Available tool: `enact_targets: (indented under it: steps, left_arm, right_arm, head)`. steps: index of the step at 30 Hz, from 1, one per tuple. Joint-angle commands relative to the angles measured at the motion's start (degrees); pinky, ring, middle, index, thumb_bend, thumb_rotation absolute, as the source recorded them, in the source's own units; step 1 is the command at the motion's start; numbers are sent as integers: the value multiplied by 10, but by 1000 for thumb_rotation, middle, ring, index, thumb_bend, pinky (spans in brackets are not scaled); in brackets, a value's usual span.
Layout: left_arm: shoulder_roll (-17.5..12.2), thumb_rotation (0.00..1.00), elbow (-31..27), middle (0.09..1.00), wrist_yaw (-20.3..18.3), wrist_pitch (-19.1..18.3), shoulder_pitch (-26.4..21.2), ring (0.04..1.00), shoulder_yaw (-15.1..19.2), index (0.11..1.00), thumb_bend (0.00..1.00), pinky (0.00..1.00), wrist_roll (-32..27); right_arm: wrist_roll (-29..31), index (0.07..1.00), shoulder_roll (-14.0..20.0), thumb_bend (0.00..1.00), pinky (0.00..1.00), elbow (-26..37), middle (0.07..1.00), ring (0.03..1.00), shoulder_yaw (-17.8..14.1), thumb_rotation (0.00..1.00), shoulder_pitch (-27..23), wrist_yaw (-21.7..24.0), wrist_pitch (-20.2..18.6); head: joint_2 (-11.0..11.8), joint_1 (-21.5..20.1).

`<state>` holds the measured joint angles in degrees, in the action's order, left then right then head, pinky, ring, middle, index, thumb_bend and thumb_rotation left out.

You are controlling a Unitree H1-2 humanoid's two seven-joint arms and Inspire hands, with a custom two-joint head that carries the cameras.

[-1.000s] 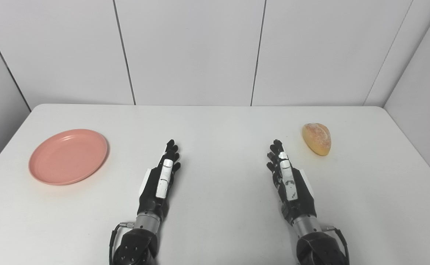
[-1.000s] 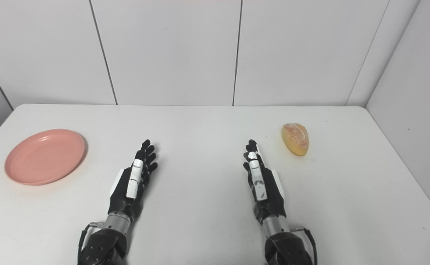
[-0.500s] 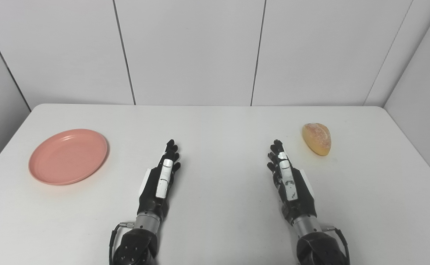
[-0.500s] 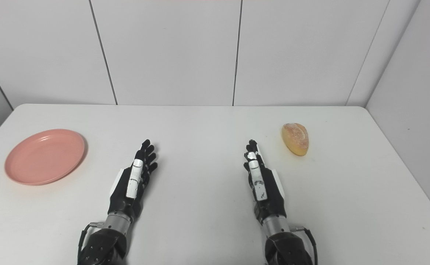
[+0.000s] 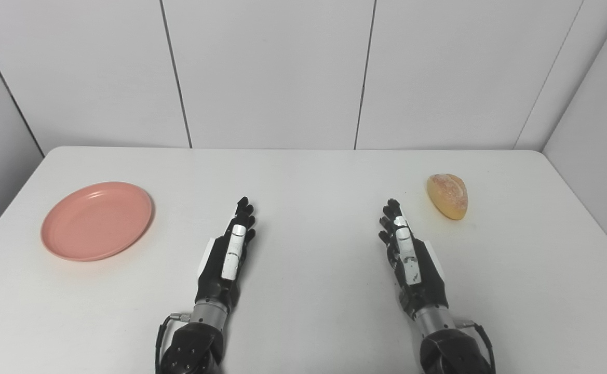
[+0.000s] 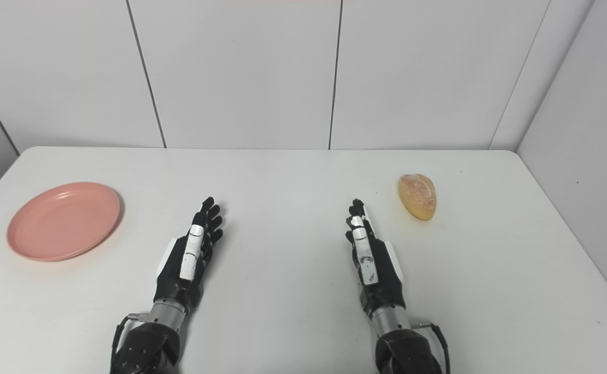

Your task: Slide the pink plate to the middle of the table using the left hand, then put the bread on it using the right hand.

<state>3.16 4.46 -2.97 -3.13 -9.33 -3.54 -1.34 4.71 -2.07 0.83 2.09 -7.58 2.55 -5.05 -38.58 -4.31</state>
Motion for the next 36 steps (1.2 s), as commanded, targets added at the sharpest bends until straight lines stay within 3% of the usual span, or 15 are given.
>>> enact_targets:
  steps: [1,7,16,21,27,33,36]
  left_arm:
    - [6,1000,-16,1000,-3,-1,-10,1000,-3,1000,784,1000,-6]
    - [6,1000,-14,1000,-1,-1,-11,1000,-3,1000,785,1000,-3]
    - [22,1000,20,1000,16,53,-11,1000,-19,1000,753,1000,23]
    - [32,1000,45,1000,29,80,-15,1000,-26,1000,745,1000,38]
    - [43,1000,61,1000,32,105,-18,1000,-18,1000,696,1000,29]
    - [37,1000,61,1000,48,104,-29,1000,-6,1000,741,1000,33]
    - [37,1000,43,1000,53,82,-37,1000,12,1000,757,1000,15]
  right_arm:
    - [1,1000,-1,701,1000,21,1000,1000,0,997,-10,3,5]
    - [3,1000,-1,693,1000,19,1000,1000,-1,998,-11,3,2]
    - [17,1000,22,708,1000,8,1000,1000,-17,1000,0,15,19]
    - [32,1000,36,694,1000,-16,1000,1000,-27,1000,-1,31,42]
    - [42,1000,40,725,1000,-49,1000,1000,-32,1000,-8,43,74]
    - [44,1000,43,715,1000,-50,1000,1000,-33,1000,-5,49,76]
    - [40,1000,41,711,1000,-45,1000,1000,-32,1000,-3,45,72]
  head:
    - [1,0]
    - [10,22]
    - [49,155]
    - [67,197]
    - [73,196]
    - [77,188]
    - [75,182]
